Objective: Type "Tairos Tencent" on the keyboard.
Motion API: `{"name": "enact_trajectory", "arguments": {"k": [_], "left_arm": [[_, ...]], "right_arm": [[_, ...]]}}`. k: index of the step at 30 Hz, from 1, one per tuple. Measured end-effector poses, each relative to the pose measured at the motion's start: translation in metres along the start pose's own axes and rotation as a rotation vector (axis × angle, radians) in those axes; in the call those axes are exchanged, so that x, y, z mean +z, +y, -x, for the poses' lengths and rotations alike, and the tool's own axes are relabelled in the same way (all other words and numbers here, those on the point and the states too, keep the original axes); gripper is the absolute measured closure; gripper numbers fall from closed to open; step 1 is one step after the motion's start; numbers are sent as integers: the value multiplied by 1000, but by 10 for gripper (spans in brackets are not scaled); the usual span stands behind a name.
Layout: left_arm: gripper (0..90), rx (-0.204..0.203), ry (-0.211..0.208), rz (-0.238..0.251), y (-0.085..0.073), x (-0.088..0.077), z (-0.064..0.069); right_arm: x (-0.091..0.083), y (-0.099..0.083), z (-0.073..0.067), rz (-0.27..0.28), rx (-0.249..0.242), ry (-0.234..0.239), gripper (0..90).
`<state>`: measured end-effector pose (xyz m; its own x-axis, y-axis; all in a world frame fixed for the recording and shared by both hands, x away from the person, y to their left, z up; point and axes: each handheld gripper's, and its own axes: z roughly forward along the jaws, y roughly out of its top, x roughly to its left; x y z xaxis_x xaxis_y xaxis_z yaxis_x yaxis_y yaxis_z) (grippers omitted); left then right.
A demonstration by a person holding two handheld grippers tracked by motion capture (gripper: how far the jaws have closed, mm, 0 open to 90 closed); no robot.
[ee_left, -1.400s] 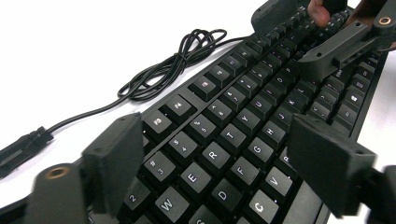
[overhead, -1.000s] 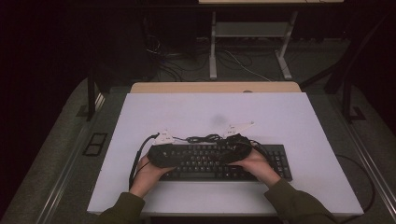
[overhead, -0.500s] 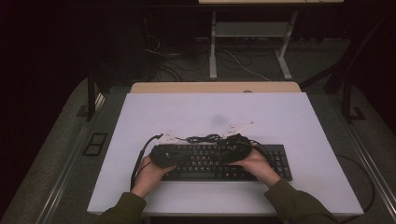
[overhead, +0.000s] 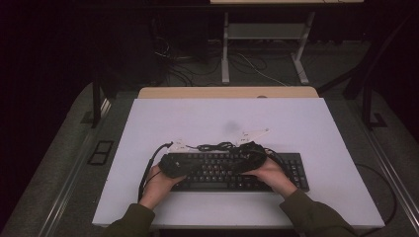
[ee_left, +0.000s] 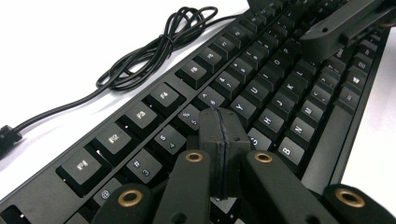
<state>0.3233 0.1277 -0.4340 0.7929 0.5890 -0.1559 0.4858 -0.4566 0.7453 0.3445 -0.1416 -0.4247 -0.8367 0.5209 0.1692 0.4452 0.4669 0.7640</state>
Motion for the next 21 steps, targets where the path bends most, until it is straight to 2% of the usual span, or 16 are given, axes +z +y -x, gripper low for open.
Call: {"name": "enact_trajectory", "arguments": {"k": [8,10,17,21], "left_arm": [[888,0,-3,-6,0,0,1],[888,9,0,-25,0,0,0],[888,3,2,-18,0,1,1],[888,13,-2,-4,1,-2,1]], "right_arm": [[1,0,-1,-2,1,1,322],[1,0,-1,-2,1,1,322],[1,0,-1,-3,0,1,322],[0,0,-1,-1,-2,1,322]]}}
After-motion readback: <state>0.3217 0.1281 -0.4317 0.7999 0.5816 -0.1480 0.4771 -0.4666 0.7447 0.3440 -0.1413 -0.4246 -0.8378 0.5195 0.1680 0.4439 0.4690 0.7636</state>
